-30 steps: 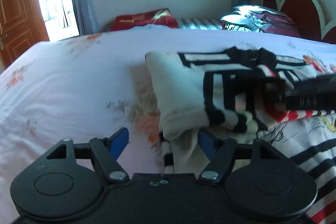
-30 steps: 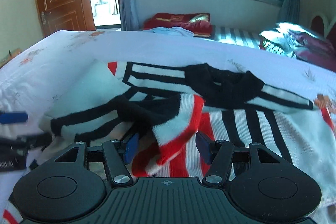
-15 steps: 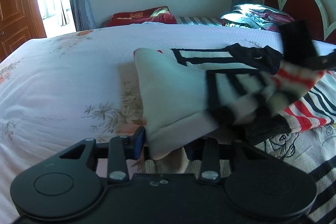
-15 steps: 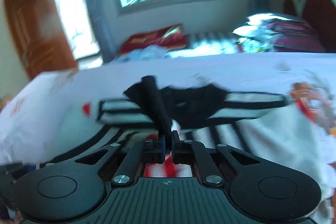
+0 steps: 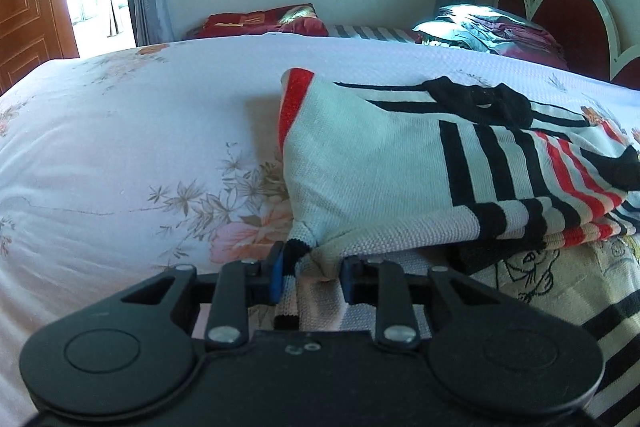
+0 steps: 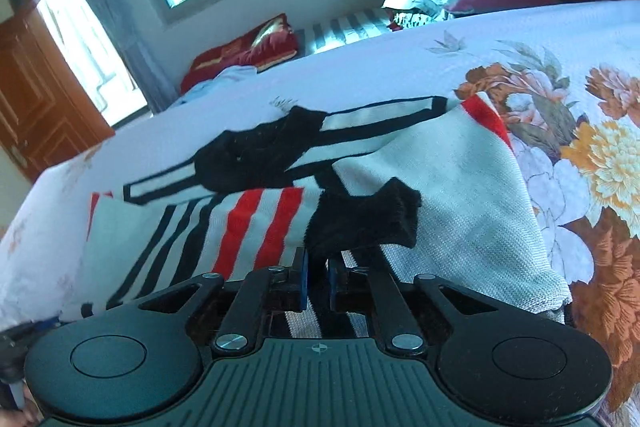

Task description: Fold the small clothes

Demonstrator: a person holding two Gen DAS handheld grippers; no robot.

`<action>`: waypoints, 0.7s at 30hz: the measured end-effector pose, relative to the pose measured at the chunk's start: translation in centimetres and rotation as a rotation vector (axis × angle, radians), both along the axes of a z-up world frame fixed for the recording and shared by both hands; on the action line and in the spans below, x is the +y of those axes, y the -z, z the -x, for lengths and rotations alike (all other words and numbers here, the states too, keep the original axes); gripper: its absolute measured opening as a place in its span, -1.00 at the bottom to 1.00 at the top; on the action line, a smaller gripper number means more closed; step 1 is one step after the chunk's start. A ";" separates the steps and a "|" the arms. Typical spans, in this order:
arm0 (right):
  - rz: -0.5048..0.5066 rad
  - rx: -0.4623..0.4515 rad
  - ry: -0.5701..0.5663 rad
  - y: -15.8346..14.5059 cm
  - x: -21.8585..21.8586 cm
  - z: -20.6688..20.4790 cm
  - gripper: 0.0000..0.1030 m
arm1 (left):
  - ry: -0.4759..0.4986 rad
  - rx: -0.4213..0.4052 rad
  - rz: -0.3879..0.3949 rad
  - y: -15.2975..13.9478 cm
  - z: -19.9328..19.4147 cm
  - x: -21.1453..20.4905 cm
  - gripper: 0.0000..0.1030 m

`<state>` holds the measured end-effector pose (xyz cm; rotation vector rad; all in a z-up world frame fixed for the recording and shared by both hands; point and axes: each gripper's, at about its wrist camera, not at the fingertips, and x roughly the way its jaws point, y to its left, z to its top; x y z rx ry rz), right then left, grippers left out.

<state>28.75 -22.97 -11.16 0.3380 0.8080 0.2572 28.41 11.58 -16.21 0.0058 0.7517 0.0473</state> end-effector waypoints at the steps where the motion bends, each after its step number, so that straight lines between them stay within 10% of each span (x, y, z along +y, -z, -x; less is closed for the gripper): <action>1: 0.001 -0.002 0.003 -0.1 -0.1 -0.2 -0.67 | -0.002 0.000 0.000 0.0 0.0 0.0 -0.49; 4: 0.009 -0.010 0.040 0.0 -0.7 -0.2 -0.13 | -0.002 0.004 -0.002 0.1 -0.1 -0.1 -0.48; 8: -0.061 0.025 0.057 0.6 -1.3 -0.9 -0.14 | -0.002 0.008 -0.006 0.0 -0.1 -0.2 -0.48; 11: -0.047 0.030 0.086 0.7 -1.1 -1.2 -0.83 | -0.005 0.009 -0.012 0.0 -0.1 -0.3 -0.48; 21: 0.062 -0.036 0.022 -0.5 -1.2 0.8 -0.89 | 0.003 0.011 -0.019 0.2 -0.2 -0.4 -0.43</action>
